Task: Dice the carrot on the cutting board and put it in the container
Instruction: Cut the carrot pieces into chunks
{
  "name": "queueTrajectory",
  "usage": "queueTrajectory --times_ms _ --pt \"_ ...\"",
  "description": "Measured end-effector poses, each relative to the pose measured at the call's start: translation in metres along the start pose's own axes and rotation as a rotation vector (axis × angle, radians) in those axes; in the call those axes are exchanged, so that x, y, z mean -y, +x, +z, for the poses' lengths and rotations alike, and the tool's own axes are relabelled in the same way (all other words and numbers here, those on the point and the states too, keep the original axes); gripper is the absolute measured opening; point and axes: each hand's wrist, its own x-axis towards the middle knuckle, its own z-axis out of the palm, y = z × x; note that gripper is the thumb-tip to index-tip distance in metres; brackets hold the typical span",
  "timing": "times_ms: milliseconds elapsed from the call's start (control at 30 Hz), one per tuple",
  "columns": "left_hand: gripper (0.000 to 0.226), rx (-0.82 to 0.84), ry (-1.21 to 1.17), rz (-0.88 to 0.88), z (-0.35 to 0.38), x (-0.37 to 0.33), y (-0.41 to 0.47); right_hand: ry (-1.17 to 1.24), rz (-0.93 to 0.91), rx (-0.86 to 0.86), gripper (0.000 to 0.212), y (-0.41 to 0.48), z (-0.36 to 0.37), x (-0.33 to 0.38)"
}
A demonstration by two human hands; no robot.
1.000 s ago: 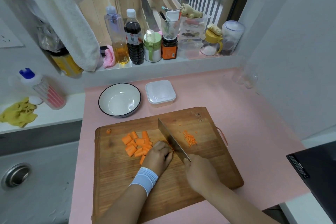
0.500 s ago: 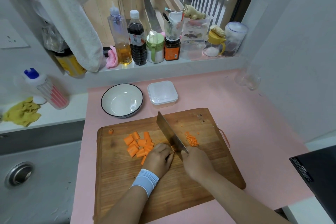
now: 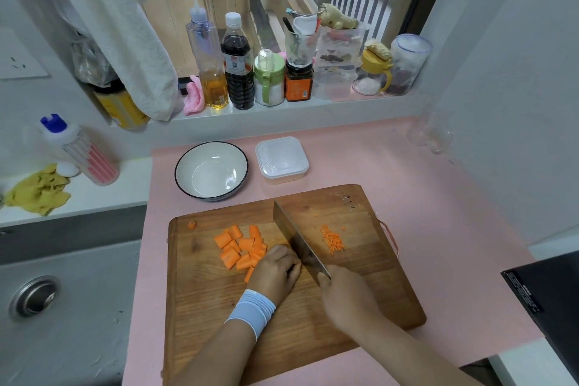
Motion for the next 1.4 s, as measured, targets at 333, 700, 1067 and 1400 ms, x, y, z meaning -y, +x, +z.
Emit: queueTrajectory --times_ms 333,700,1067,1400 --pt "0.009 -0.129 -0.121 -0.168 -0.011 -0.002 0.003 0.014 0.01 0.006 0.026 0.01 -0.001 0.013" --pt "0.003 0.012 0.012 -0.035 -0.007 0.007 -0.005 0.026 0.023 0.02 0.028 0.008 -0.007 0.014" --pt "0.011 0.018 0.017 -0.044 -0.008 0.005 -0.005 -0.11 -0.037 -0.034 0.023 -0.01 -0.002 0.014" --pt "0.004 0.016 0.011 -0.064 -0.005 0.007 -0.008 -0.059 0.02 0.022 0.025 0.01 0.004 0.018"
